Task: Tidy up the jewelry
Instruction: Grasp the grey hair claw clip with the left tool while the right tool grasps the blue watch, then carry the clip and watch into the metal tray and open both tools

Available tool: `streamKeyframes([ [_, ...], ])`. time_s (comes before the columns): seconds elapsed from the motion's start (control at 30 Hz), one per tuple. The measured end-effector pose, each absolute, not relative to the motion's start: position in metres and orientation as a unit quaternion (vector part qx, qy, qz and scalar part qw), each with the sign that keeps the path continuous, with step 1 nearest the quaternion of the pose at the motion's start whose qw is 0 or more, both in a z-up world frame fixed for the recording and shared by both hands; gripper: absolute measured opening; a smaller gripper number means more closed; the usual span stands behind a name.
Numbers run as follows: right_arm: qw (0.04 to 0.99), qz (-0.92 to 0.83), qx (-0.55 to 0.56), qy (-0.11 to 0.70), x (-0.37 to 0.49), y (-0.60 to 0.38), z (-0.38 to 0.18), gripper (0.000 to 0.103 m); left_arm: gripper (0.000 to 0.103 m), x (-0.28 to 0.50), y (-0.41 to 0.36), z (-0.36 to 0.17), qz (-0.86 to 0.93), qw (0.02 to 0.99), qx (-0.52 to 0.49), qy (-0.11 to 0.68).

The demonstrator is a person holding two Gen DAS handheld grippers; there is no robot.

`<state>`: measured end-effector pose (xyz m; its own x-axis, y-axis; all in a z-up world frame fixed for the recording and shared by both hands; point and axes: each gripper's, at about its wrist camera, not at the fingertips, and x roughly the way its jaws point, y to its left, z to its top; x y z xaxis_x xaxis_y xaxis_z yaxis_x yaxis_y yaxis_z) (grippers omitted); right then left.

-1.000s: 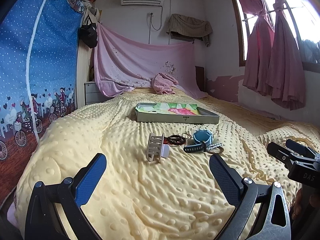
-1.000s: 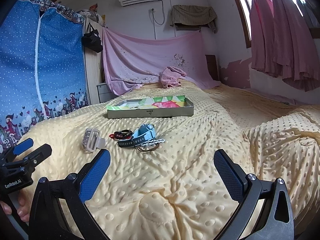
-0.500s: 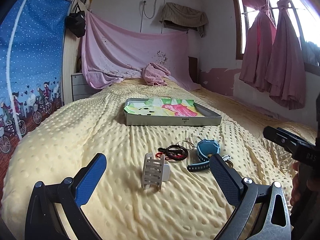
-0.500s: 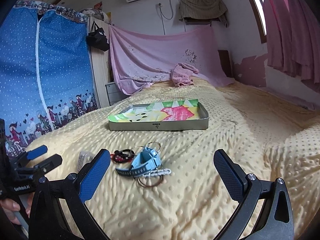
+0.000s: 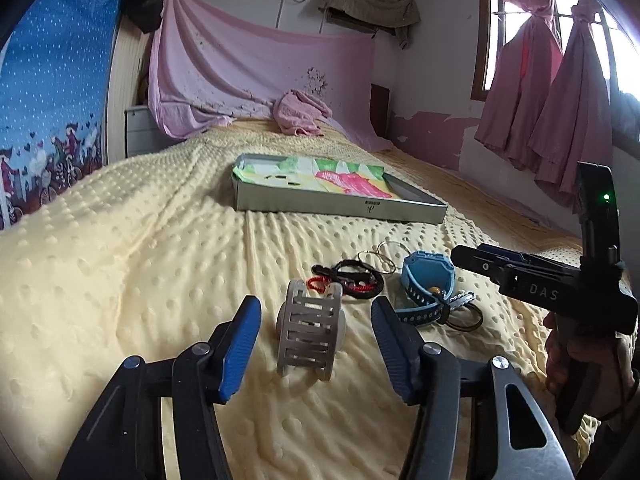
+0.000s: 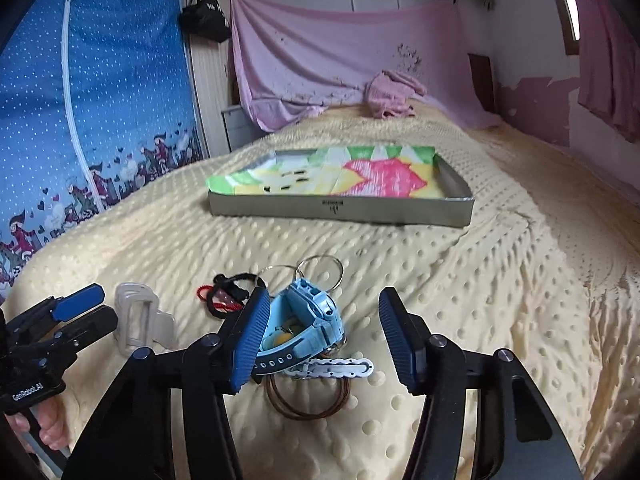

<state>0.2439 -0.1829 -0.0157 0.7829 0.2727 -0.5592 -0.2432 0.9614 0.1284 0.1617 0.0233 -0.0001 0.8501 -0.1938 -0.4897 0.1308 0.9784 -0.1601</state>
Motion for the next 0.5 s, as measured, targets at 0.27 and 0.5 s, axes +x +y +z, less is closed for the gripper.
streamKeyframes([
  [0.27, 0.926, 0.156, 0.016, 0.342, 0.264, -0.174, -0.035, 0.038, 0.032, 0.178, 0.025, -0.011, -0.100, 0.949, -0.086, 0.286],
  [0.5, 0.919, 0.159, 0.014, 0.361, 0.269, -0.169, -0.043, 0.032, 0.031, 0.177, 0.024, -0.013, -0.110, 0.947, -0.095, 0.286],
])
